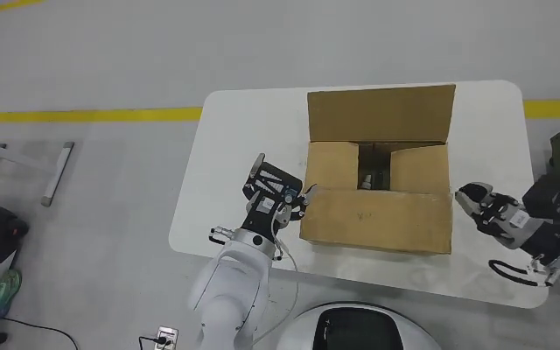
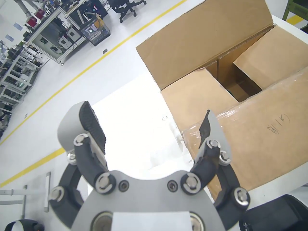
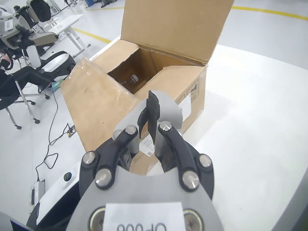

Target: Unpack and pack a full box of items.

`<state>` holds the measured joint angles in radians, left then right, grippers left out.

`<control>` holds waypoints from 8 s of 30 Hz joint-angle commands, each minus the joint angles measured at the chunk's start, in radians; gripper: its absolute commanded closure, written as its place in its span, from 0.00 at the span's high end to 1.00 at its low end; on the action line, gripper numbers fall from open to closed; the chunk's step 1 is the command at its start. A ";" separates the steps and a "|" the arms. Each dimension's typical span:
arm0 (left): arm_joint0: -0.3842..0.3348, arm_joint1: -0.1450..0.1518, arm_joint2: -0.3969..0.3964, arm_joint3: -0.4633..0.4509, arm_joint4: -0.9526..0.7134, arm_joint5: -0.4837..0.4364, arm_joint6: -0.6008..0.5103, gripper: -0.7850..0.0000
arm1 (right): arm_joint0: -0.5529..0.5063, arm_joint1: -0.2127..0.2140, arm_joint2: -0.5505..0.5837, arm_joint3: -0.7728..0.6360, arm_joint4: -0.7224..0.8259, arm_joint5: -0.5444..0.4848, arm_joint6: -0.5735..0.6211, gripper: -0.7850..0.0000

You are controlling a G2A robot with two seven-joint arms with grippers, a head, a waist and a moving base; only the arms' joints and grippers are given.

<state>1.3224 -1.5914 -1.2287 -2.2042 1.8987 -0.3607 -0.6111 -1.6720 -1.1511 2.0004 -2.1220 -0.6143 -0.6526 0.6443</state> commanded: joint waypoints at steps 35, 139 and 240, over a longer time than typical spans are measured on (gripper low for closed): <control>0.000 0.000 0.000 0.000 0.000 0.000 0.000 1.00 | 0.029 0.061 -0.070 0.043 0.186 -0.104 0.103 0.18; 0.072 0.077 0.048 -0.112 -0.011 -0.245 -0.013 1.00 | -0.148 0.089 -0.124 -0.086 -0.223 -0.355 -0.287 0.00; -0.235 0.099 -0.103 0.289 0.245 0.051 -0.003 1.00 | -0.027 0.064 -0.218 -0.047 -0.219 0.149 -0.308 0.00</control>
<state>1.0869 -1.4931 -1.3294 -1.9188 2.1401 -0.3139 -0.6144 -1.6992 -1.0876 1.7841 -2.1698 -0.8311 -0.5049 0.3348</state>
